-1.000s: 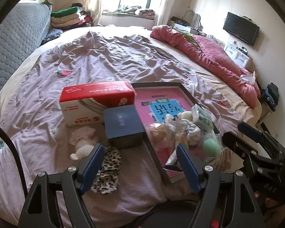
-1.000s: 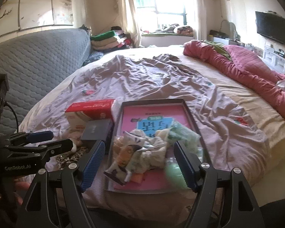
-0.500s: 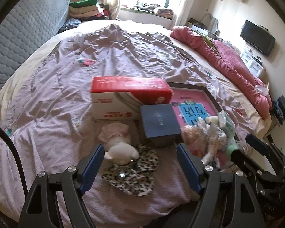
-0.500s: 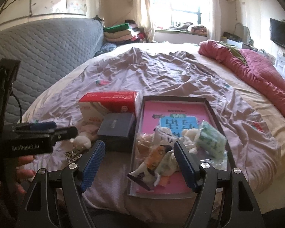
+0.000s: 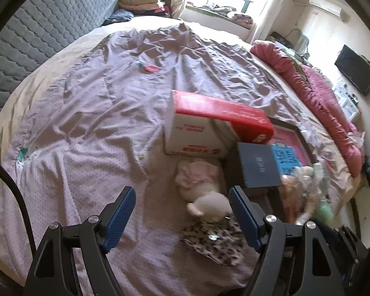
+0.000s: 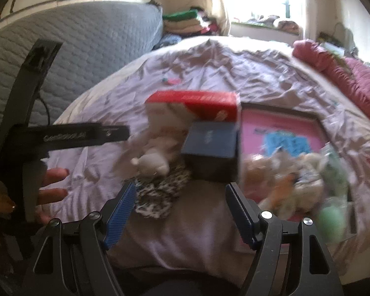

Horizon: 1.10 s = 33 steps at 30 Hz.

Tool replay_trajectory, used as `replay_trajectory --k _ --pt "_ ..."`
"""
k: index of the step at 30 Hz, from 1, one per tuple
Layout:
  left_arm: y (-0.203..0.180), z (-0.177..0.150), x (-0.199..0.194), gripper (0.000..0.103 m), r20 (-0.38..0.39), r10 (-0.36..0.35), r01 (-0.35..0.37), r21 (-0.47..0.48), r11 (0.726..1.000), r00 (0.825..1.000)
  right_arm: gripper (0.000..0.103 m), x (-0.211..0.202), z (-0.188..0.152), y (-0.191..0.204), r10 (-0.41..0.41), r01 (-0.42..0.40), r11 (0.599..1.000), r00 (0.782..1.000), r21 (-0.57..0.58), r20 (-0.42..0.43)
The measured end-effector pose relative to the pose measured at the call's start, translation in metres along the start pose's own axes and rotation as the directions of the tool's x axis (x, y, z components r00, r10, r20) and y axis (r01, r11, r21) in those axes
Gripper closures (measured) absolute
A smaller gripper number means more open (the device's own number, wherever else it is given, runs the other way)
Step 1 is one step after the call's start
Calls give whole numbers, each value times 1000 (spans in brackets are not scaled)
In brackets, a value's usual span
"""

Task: Organize soft objects
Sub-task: 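Move both open grippers to the plush bunny and leopard-print cloth, then grasp the pink-hatted plush bunny with the left gripper while the right grasps the leopard-print cloth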

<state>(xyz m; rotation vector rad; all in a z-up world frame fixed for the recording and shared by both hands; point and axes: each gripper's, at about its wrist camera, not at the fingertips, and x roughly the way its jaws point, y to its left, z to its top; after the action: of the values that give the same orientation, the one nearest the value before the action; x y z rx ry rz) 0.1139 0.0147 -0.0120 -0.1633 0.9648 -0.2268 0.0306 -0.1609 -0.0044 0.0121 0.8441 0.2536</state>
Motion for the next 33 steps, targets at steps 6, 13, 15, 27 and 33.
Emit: replay_trajectory --k 6,13,15,27,33 --pt "1 1 26 25 -68 -42 41 -19 999 997 27 29 -5 12 31 -31 1000 998 -1 -61" --pt "-9 10 48 25 -123 -93 90 -33 995 988 27 51 -8 7 24 -21 999 994 34 -111" --pt "-12 11 57 26 -150 -100 95 -37 995 984 27 54 -8 5 15 -10 999 994 40 -110" --pt "-5 1 100 47 -257 -164 144 -96 985 952 27 75 -11 4 38 -34 999 987 31 -155" --pt "7 0 99 58 -239 -214 186 -137 973 947 27 86 -7 3 30 -28 999 986 19 -162"
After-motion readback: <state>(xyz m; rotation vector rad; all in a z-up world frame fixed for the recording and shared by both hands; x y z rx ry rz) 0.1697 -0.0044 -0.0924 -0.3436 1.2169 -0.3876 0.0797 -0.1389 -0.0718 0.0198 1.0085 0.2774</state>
